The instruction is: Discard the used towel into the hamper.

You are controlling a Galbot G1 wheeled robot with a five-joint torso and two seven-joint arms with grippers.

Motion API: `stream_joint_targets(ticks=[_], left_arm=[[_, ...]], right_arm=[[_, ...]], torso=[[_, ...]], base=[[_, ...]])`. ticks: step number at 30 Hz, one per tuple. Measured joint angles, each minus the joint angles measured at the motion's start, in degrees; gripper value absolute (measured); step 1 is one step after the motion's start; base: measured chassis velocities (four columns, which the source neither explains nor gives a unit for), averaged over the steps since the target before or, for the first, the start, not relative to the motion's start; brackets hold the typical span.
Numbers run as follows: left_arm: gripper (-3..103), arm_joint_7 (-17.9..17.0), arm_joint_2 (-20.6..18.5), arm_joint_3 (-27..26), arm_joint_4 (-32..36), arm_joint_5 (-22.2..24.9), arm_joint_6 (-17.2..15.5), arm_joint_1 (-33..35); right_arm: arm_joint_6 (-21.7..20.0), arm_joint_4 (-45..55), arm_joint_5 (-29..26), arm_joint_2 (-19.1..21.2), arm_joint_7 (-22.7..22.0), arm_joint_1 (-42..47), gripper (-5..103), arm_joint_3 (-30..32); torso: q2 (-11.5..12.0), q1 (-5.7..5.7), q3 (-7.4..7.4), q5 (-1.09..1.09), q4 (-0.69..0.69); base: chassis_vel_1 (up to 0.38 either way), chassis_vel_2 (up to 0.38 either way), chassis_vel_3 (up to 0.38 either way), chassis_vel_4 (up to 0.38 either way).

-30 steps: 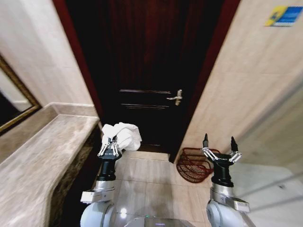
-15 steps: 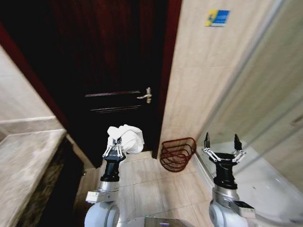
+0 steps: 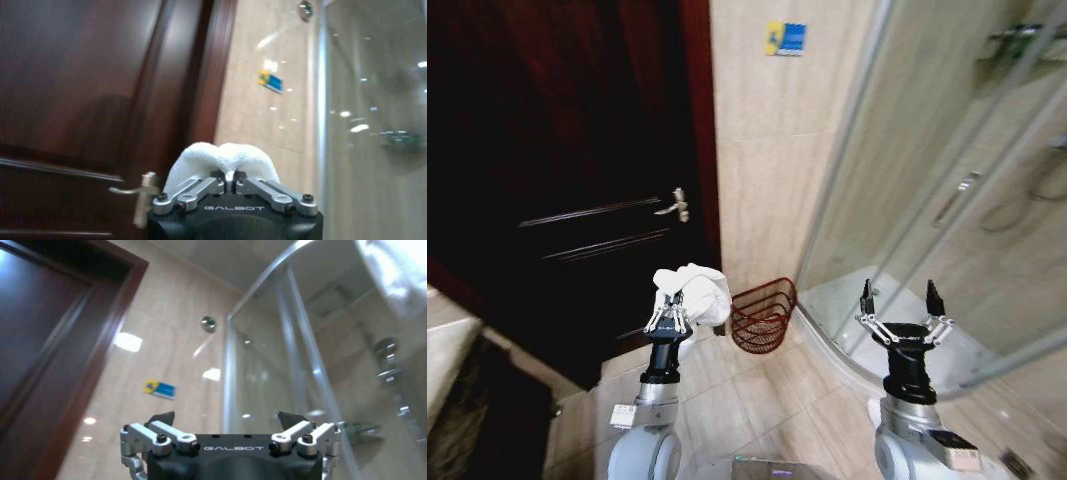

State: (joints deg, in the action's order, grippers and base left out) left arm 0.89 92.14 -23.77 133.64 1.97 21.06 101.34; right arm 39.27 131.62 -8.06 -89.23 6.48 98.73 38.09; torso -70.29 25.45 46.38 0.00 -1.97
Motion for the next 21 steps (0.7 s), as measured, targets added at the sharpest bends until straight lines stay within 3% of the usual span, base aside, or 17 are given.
stream_joint_targets(ticks=[6, 21], left_arm=[[3, 0.21, 0.00, -0.03, -0.72, 0.00, 0.86, 0.19], [3, 0.03, 0.00, -0.39, -1.07, 0.64, 1.83, 0.15]], right_arm=[[1.69, -0.30, -2.65, 0.16, 3.68, 0.10, 100, 0.35], [2.33, -0.71, -0.77, -0.22, 3.27, 0.12, 100, 0.34]], torso=[[0.00, 0.00, 0.00, 0.00, -0.01], [0.00, 0.00, 0.00, 0.00, -0.01]], base=[[-0.118, -0.119, -0.127, -0.116], [-0.053, -0.048, -0.058, -0.051]])
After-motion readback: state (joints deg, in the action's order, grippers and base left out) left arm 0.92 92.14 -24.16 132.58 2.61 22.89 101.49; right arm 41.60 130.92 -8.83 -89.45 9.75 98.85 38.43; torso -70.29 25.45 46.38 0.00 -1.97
